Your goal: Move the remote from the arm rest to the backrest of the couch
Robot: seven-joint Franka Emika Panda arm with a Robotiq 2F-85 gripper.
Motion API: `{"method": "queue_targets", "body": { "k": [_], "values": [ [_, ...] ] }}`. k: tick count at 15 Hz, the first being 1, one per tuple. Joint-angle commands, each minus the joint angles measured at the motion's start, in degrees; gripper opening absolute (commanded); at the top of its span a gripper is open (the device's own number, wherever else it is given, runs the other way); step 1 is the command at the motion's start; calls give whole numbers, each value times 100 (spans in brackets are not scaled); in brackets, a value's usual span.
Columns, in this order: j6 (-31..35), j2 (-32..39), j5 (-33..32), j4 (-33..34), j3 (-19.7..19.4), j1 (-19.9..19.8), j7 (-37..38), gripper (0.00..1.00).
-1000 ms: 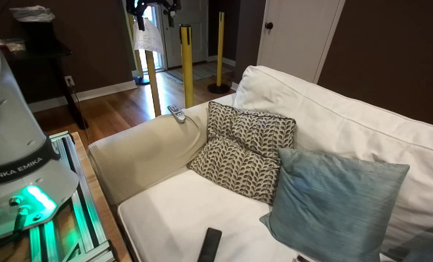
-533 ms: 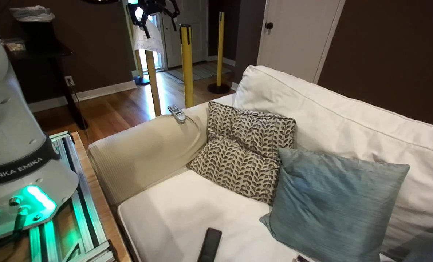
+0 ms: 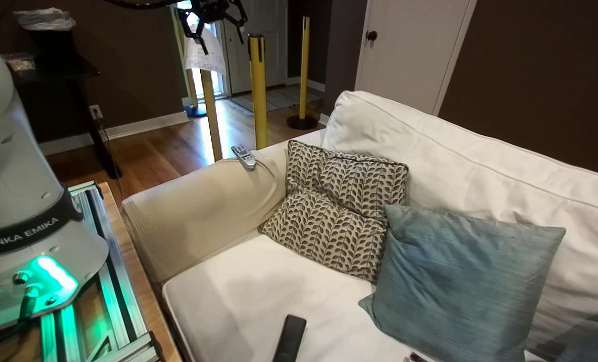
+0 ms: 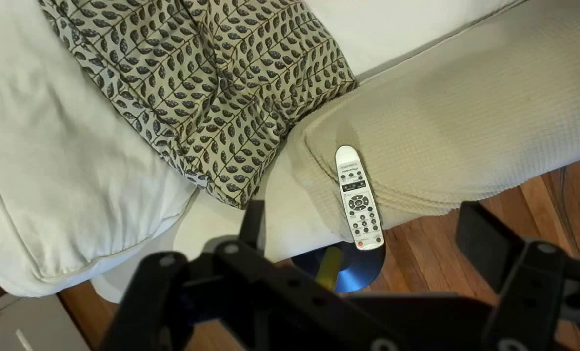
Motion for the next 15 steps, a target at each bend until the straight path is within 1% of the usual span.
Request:
{"method": "queue_targets", "body": {
  "k": [1, 2, 4, 10, 12, 15],
  "values": [
    [-12, 3, 0, 11, -3, 6, 1, 100],
    [-12, 3, 0, 12, -3, 6, 1, 100],
    [295, 283, 225, -44, -60, 74, -211, 100],
    [1257, 1294, 685, -218, 120, 189, -383, 100],
    [1546, 1621, 700, -245, 210, 185, -455, 100],
    [1988, 2110, 439, -272, 318, 119, -467, 100]
  ]
}}
